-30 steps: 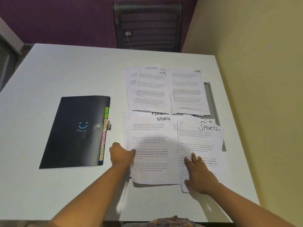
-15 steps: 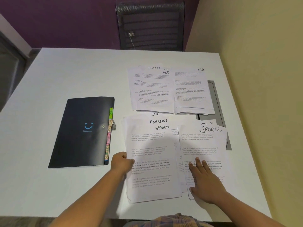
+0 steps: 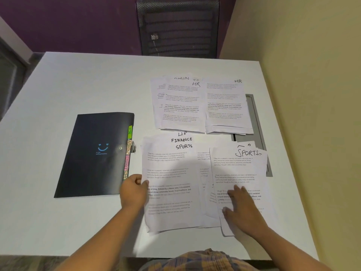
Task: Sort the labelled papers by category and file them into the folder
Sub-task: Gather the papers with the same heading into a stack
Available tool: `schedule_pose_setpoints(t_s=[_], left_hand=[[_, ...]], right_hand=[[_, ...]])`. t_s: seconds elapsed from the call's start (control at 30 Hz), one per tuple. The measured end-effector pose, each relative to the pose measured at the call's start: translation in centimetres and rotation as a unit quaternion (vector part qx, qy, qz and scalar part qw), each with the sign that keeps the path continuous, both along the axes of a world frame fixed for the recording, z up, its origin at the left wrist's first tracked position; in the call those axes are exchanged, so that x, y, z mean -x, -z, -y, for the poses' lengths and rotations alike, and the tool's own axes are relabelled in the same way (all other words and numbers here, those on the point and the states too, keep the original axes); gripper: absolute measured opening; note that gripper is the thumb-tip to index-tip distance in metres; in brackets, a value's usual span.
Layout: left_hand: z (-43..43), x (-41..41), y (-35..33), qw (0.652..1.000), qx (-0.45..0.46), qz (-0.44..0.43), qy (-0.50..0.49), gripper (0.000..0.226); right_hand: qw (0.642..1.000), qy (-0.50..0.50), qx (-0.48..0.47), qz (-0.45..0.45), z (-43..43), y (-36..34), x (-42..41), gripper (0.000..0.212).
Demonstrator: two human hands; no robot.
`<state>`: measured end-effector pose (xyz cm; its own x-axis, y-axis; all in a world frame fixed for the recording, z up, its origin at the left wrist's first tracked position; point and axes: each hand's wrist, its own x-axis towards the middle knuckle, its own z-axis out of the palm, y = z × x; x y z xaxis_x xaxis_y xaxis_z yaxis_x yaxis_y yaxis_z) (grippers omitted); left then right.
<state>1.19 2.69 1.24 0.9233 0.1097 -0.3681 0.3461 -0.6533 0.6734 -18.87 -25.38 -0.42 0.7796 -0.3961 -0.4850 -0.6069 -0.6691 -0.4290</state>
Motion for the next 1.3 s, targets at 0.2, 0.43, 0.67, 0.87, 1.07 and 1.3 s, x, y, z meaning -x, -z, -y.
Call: schedule_pose_setpoints(t_s=[0.2,0.43,0.67,0.87,1.07,1.3], left_hand=[[-1.3,0.5,-0.7,0.998,0.018,0.055,0.018,0.010],[-1.3,0.7,0.1,0.996,0.047,0.053,0.055,0.007],[0.1,1.1,1.2,0.998,0.047,0.008,0.050,0.005],[1.0,1.5,1.4,0.996,0.073,-0.058,0.001,0.007],[1.6,2.7,0.9,0.974,0.061,-0.192,0.108,0.006],[2.4,2.5,0.8,0.968,0.019,-0.195,0.156,0.015]], right_hand=[[0.967,0.234,0.092,0.034,4.2,-1.0,1.1,0.041],[0.951,0.289,0.057,-0.097,5.4,-0.7,2.0,0.075],[0.941,0.328,-0.031,-0.071,6.3,-0.1,2.4,0.063],[0.925,0.377,-0.049,-0.016,5.7,0.3,3.5,0.048],[0.929,0.367,-0.040,-0.037,4.6,-0.5,2.3,0.060],[0.892,0.419,-0.169,0.020,3.9,-0.9,1.4,0.026]])
